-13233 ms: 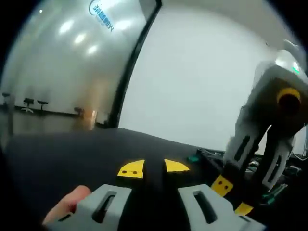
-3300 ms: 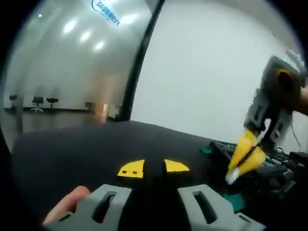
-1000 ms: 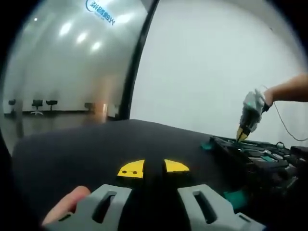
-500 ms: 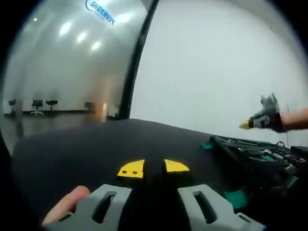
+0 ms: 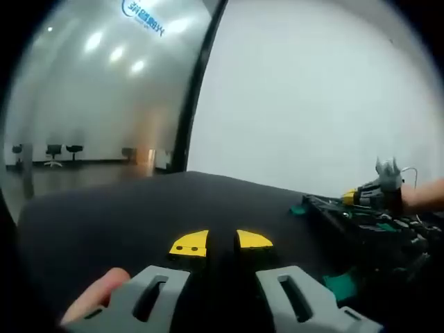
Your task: Pick up the tools and put them into their designated positions in the toolbox.
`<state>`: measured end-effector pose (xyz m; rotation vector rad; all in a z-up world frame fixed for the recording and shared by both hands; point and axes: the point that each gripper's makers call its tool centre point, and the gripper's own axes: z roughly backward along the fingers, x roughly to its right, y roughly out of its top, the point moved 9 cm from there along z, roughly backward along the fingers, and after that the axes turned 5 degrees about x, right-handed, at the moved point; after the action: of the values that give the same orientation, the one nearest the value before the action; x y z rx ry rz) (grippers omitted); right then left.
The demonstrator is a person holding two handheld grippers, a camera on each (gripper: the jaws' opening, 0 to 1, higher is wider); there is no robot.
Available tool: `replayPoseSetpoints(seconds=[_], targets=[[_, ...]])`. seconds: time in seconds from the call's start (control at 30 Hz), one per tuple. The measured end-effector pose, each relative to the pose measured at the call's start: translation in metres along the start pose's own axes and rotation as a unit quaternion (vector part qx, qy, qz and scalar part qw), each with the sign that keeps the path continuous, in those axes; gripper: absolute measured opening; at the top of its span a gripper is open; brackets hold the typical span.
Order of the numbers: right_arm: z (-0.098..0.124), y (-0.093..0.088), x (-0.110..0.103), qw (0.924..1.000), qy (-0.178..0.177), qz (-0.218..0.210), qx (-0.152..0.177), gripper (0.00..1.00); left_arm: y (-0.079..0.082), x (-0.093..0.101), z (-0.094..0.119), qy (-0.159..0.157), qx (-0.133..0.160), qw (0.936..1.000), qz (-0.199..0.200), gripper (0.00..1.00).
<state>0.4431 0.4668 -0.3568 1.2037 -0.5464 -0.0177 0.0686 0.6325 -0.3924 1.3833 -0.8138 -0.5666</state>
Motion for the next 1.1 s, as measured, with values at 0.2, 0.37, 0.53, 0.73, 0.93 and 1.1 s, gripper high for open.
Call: replayPoseSetpoints(seconds=[0.2,0.37,0.53,0.73,0.93,1.1], targets=[[0.003,0.001,-0.007,0.9997,0.004,0.025,0.002,0.00,0.000,0.000,-0.001,0.000,-0.001,1.0000,-0.001,0.14],[0.001,0.005,-0.007,0.9985,0.005,0.052,-0.018,0.00,0.000,0.000,-0.002,0.001,-0.002,1.0000,-0.003,0.14],[0.000,0.008,-0.005,0.9972,-0.004,0.075,-0.007,0.00,-0.001,0.001,-0.001,0.001,-0.003,1.0000,-0.004,0.14],[0.016,0.017,0.011,0.9857,-0.080,-0.144,0.036,0.00,0.000,0.001,0.000,0.001,-0.002,1.0000,-0.003,0.14],[0.011,0.005,-0.016,0.9970,-0.038,-0.065,0.014,0.00,-0.001,0.000,-0.001,0.001,-0.002,1.0000,-0.005,0.14],[0.005,0.002,-0.020,0.9981,-0.029,-0.055,0.003,0.00,-0.001,0.001,0.000,0.001,-0.001,1.0000,-0.007,0.14]])
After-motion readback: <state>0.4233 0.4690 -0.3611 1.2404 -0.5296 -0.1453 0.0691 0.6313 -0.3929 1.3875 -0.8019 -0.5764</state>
